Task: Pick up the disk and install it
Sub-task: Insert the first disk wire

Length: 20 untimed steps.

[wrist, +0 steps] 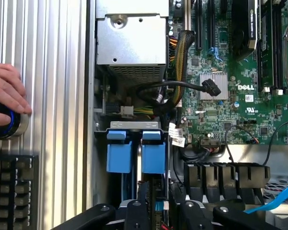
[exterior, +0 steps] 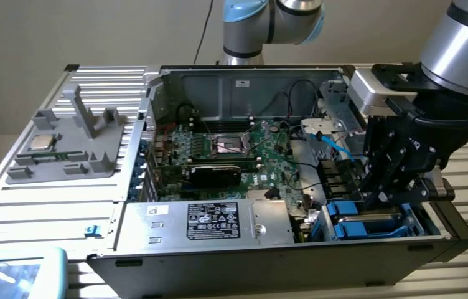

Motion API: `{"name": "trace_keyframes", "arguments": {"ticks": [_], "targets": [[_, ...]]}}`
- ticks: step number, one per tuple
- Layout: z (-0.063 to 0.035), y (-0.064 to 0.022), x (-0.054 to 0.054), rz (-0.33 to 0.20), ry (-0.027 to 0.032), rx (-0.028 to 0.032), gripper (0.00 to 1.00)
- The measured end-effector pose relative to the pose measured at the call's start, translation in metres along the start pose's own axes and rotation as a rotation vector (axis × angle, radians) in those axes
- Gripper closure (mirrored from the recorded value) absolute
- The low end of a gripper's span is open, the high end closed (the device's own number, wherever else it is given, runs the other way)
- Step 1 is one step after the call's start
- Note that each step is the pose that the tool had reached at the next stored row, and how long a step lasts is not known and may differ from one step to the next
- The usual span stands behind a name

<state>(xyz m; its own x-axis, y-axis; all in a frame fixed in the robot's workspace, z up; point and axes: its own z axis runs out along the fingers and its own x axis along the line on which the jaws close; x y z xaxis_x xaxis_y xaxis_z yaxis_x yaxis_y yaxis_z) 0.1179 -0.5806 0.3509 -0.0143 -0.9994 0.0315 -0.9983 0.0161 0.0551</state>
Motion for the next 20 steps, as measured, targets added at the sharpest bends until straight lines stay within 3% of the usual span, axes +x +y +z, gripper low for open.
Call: {"name": "trace_keyframes", "arguments": {"ticks": [7, 20], "targets": [[-0.0204, -0.0061, 0.001, 0.0, 0.0036, 0.0001, 0.7], [-0.0218, -0.0082, 0.001, 0.006, 0.004, -0.002, 0.7]]}}
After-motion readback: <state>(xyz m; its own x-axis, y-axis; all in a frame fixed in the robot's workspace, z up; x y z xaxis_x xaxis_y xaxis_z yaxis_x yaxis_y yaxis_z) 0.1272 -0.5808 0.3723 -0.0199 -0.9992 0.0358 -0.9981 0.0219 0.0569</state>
